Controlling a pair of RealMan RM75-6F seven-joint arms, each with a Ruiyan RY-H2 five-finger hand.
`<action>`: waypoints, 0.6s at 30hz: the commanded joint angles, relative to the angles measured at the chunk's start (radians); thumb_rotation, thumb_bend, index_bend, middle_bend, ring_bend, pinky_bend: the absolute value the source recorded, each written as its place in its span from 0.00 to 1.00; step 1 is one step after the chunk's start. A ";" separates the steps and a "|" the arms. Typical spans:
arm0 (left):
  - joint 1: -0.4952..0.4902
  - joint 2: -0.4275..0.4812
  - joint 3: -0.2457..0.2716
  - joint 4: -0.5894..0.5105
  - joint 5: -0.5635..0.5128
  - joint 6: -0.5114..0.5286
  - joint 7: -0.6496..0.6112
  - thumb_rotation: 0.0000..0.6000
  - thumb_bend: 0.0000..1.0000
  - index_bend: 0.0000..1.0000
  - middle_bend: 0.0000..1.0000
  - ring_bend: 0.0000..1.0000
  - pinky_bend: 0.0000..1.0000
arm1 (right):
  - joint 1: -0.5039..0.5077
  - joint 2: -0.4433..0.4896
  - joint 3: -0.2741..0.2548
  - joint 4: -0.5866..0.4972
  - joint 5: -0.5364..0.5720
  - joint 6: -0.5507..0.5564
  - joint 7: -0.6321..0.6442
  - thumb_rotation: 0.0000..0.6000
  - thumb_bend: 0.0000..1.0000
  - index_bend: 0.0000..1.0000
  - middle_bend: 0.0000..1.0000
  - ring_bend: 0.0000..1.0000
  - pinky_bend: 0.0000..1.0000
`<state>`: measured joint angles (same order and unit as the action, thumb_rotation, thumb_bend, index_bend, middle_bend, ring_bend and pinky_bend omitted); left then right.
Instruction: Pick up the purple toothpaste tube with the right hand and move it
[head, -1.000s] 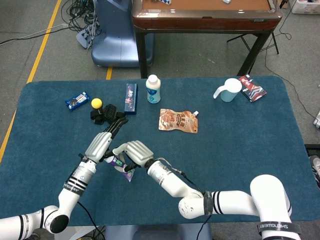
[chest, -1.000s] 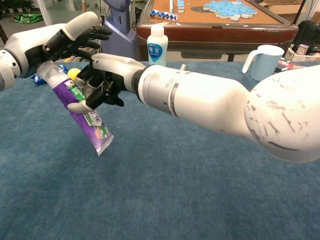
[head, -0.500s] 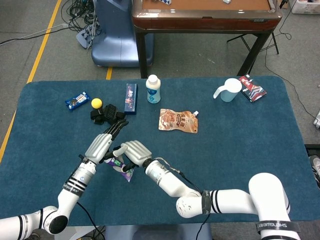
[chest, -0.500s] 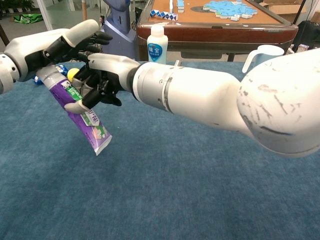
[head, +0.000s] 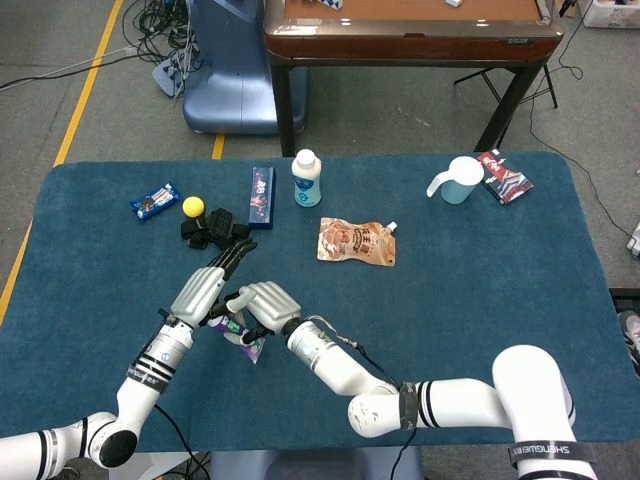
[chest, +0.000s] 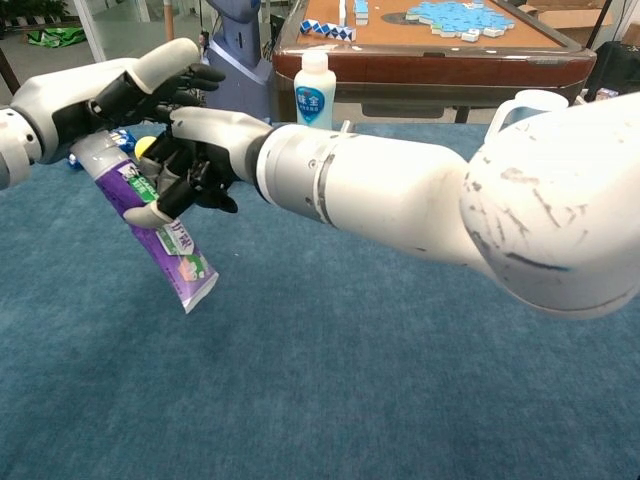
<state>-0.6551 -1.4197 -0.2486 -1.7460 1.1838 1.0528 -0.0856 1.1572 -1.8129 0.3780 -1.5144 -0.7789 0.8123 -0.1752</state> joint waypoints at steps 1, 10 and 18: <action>0.001 0.002 0.000 -0.004 -0.003 0.000 0.000 0.00 0.00 0.00 0.00 0.00 0.07 | 0.001 -0.001 0.001 0.000 -0.001 0.002 0.000 1.00 0.85 0.97 0.85 0.82 0.79; -0.002 0.001 -0.005 -0.010 -0.015 -0.002 0.006 0.00 0.00 0.00 0.00 0.00 0.07 | -0.002 -0.004 0.005 -0.006 -0.002 0.011 0.008 1.00 0.85 0.97 0.85 0.82 0.79; -0.003 0.003 -0.006 -0.013 -0.026 -0.003 0.015 0.00 0.00 0.00 0.00 0.00 0.07 | -0.002 0.001 -0.004 -0.006 0.002 0.003 0.005 1.00 0.85 0.97 0.86 0.82 0.79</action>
<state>-0.6582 -1.4176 -0.2544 -1.7589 1.1589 1.0503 -0.0707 1.1552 -1.8130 0.3766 -1.5202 -0.7777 0.8174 -0.1691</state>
